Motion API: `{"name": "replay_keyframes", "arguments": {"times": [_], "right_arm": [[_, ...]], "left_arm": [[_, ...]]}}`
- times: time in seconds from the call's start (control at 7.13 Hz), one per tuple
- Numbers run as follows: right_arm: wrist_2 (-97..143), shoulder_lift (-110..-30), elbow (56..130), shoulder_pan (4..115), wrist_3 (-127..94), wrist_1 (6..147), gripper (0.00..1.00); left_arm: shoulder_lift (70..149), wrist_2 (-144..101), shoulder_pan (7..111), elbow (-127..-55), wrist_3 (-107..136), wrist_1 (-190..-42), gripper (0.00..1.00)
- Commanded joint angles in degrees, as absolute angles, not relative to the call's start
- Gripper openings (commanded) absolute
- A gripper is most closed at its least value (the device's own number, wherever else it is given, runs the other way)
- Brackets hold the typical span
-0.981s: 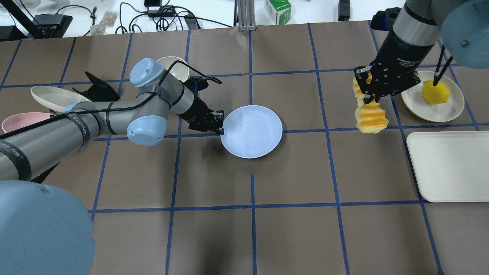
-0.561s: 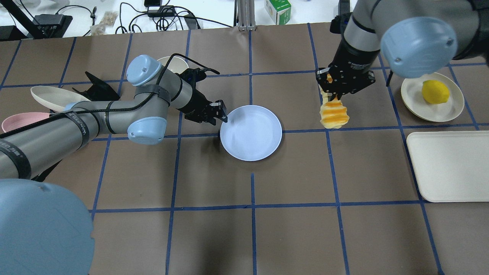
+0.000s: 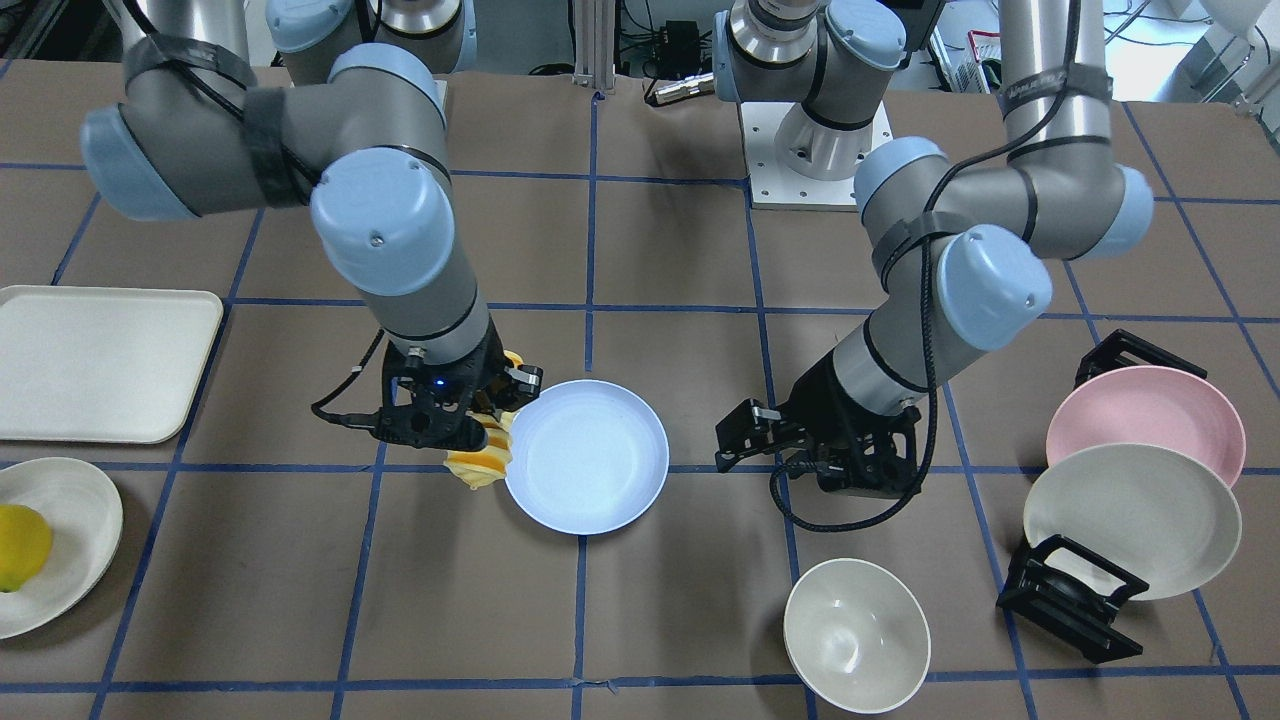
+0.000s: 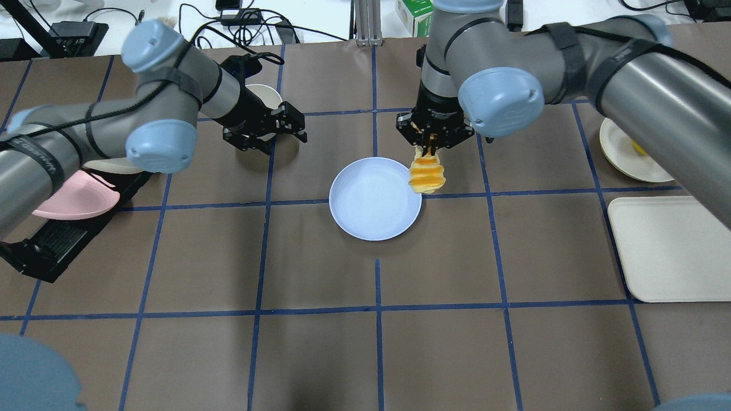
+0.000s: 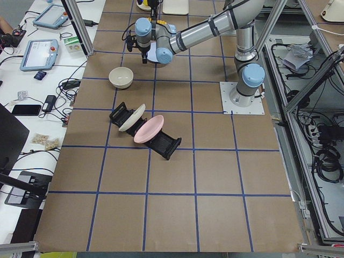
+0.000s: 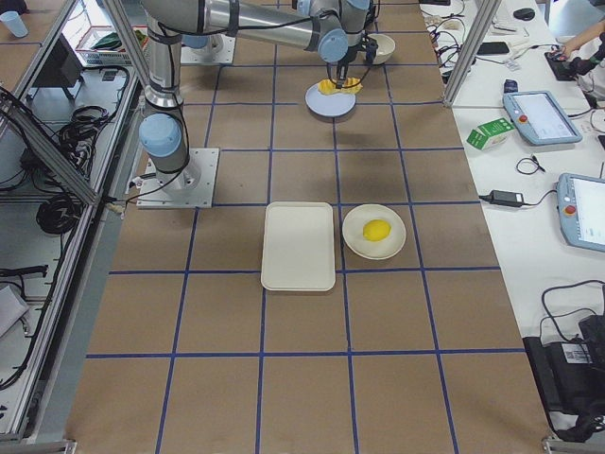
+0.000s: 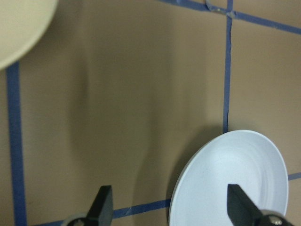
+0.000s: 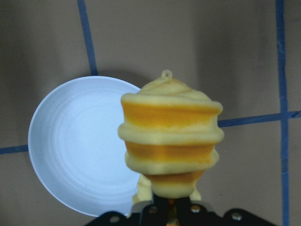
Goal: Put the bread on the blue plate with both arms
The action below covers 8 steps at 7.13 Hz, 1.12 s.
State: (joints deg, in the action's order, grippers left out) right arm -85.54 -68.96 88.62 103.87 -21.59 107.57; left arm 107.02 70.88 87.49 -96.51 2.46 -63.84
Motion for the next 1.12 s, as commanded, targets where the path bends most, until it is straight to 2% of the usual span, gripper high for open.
{"name": "replay_keyframes", "arguments": {"times": [0.0,0.42,0.56,0.98], "right_arm": [[-85.5,-64.2,88.3,108.4,-26.2,112.8,0.0],[-85.5,-59.9,88.8,111.0,-26.5,114.4,0.0],[-85.4,-58.5,89.3,112.4,-28.2,114.6,0.0],[-85.3,-58.0,90.1,113.0,-28.5,115.9,0.01]], "left_arm": [[101.2,75.3,87.6,-88.7,1.9,-81.5,0.89],[96.6,84.0,93.8,-82.9,2.0,-90.4,0.93],[96.1,84.2,95.6,-82.1,2.9,-89.7,1.0],[95.1,84.4,94.3,-83.0,2.9,-89.0,1.0]]}}
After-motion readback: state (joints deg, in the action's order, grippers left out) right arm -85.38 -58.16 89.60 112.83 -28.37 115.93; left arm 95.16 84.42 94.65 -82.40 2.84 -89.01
